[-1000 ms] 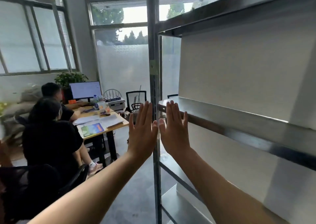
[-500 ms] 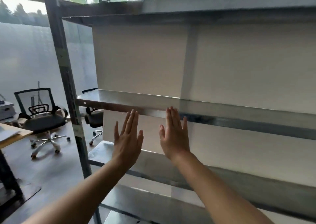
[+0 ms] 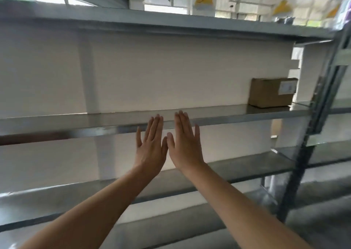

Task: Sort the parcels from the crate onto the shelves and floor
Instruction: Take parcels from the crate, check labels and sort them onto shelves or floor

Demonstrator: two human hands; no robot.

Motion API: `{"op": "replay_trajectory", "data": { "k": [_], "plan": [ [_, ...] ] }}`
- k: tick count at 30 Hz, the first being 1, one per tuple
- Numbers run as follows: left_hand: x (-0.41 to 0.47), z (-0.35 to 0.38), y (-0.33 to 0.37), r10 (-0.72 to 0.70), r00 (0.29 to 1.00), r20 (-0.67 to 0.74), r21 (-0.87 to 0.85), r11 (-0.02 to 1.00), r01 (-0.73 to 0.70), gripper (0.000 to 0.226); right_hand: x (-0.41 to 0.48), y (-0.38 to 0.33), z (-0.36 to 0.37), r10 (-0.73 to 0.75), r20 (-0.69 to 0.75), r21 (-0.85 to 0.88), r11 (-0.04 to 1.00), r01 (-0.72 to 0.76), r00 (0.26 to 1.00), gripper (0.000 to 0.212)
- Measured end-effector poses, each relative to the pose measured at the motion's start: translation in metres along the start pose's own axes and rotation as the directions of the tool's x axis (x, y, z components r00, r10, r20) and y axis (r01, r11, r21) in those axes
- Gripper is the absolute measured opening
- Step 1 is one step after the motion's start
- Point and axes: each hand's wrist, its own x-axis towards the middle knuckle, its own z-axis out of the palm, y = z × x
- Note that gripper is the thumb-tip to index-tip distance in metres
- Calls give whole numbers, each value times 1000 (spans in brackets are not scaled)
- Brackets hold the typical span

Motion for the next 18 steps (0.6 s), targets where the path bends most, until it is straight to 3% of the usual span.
{"op": "replay_trajectory", "data": {
  "k": [8, 13, 18],
  "plan": [
    [-3, 98, 229, 259, 958, 120, -70, 965, -252, 67, -83, 190, -107, 279, -99, -228, 928, -295, 955, 61],
    [-26, 153, 327, 393, 907, 149, -299, 893, -338, 59, -156, 290, -158, 470, -198, -351, 785, -510, 860, 62],
    [-44, 201, 381, 511, 837, 195, -454, 804, -384, 59, -209, 357, -183, 637, -207, -415, 630, -656, 743, 64]
  ]
}}
